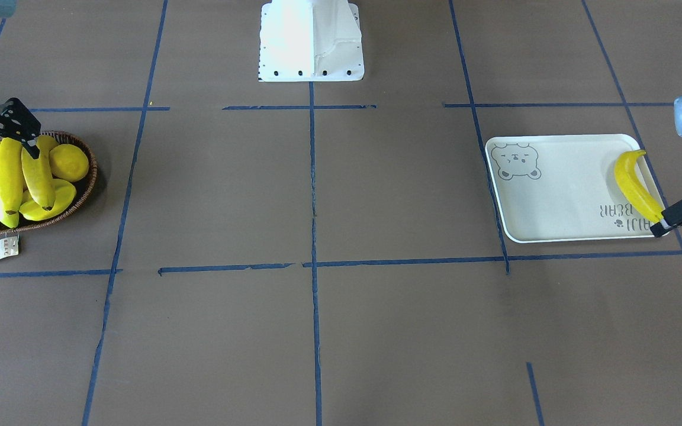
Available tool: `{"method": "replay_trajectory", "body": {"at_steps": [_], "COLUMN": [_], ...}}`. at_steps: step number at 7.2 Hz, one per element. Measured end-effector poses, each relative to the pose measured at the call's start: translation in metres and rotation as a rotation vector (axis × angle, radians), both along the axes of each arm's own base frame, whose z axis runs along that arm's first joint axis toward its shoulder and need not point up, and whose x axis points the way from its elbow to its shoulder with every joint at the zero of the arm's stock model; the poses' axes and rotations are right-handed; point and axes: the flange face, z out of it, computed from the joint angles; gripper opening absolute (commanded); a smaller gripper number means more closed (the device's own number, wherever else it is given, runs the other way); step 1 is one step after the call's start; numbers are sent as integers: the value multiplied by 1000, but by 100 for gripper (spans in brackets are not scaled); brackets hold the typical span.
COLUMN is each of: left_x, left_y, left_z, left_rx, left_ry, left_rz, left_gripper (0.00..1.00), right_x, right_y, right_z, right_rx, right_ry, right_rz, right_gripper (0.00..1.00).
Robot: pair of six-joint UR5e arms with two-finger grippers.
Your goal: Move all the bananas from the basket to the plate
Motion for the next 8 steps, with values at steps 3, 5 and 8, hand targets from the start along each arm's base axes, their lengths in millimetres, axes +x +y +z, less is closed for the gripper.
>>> {"method": "replay_trajectory", "body": {"at_steps": [3,5,8], "left_x": [0,1,1], "left_y": [0,0,0], "left_z": [-1,0,0], "left_rx": [2,2,1], "left_ry": [1,1,0], "left_rz": [1,2,2], "left_gripper": [100,100,100], "right_x": [-20,-38,-61], "right_y": [18,21,20], "right_z": [37,35,31], "right_rx": [-3,5,15], "right_ry": [79,81,76], "right_rz": [-13,-36,-72], "right_gripper": [82,74,71]}}
